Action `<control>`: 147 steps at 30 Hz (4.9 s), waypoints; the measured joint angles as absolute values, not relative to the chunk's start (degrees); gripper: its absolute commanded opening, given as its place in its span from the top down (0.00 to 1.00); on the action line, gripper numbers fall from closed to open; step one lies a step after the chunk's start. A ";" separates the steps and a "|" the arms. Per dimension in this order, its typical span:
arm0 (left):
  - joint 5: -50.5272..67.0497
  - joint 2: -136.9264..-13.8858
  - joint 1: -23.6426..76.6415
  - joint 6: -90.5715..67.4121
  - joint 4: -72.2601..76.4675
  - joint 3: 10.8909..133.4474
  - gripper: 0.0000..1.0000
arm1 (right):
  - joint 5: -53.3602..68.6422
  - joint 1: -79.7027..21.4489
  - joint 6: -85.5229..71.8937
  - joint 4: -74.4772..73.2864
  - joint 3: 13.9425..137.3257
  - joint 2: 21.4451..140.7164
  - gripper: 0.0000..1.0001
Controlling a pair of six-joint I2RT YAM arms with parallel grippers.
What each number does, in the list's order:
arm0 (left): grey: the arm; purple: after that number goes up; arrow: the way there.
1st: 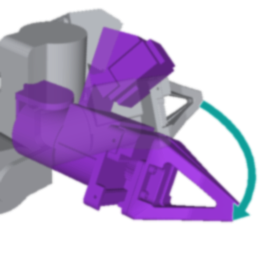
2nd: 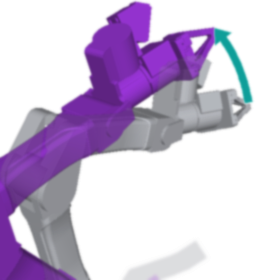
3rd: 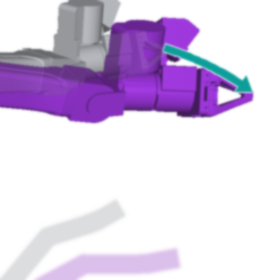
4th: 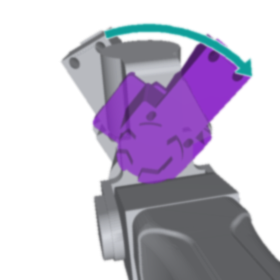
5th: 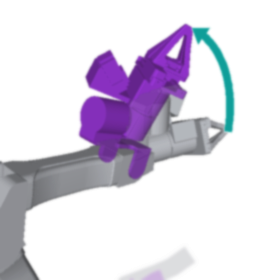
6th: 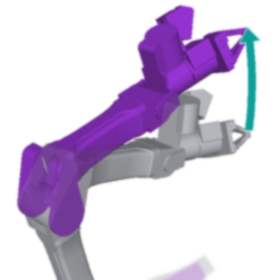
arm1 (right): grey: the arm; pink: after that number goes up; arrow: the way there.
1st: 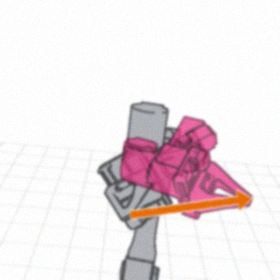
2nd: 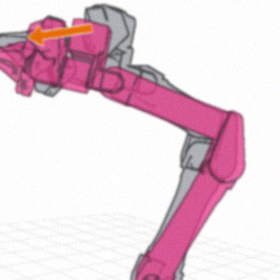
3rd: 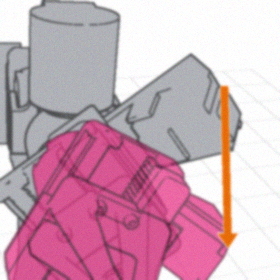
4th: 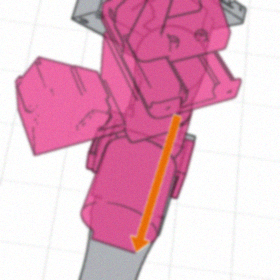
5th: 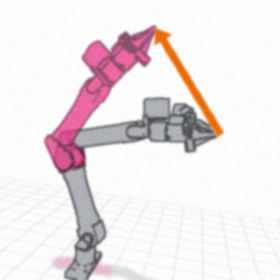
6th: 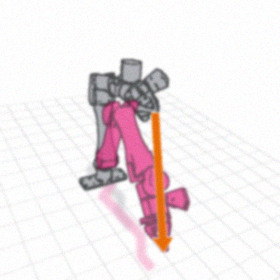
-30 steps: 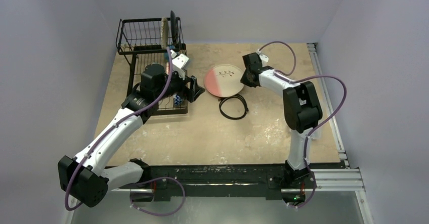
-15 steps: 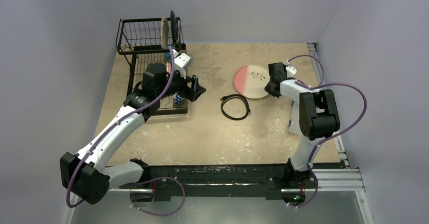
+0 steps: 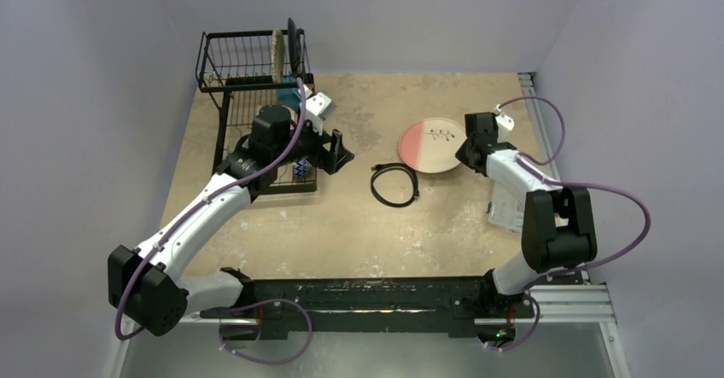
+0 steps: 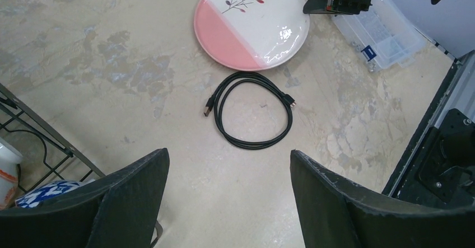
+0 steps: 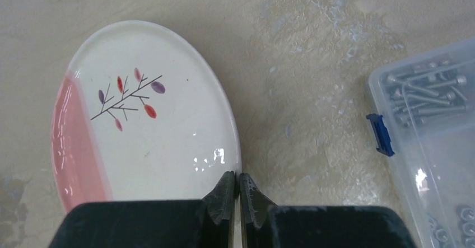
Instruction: Load the mixed dishes into the dish rack
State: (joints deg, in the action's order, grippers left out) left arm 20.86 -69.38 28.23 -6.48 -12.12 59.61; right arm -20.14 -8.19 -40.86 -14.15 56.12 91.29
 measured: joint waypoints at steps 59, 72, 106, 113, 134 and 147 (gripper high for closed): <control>-34.76 -131.24 67.90 46.46 11.18 91.35 1.00 | -8.99 -7.64 -41.39 -21.28 48.56 75.22 1.00; -36.60 -123.92 66.08 47.57 5.45 88.84 1.00 | -15.97 -7.86 -30.15 -26.44 62.06 66.92 0.11; -26.92 -46.52 42.35 2.61 -49.89 83.90 1.00 | 5.10 -9.39 -28.32 6.92 21.04 50.24 0.01; -13.15 -57.52 24.21 2.28 -47.22 92.18 1.00 | 5.54 -9.39 -28.60 8.62 21.04 51.48 0.01; 5.58 -85.38 3.05 -3.90 -27.97 104.71 1.00 | 5.63 -9.39 -28.97 9.96 21.04 55.53 0.01; 6.59 -88.18 2.22 -1.85 -23.94 104.79 1.00 | 5.78 -9.39 -28.93 9.93 21.69 59.31 0.01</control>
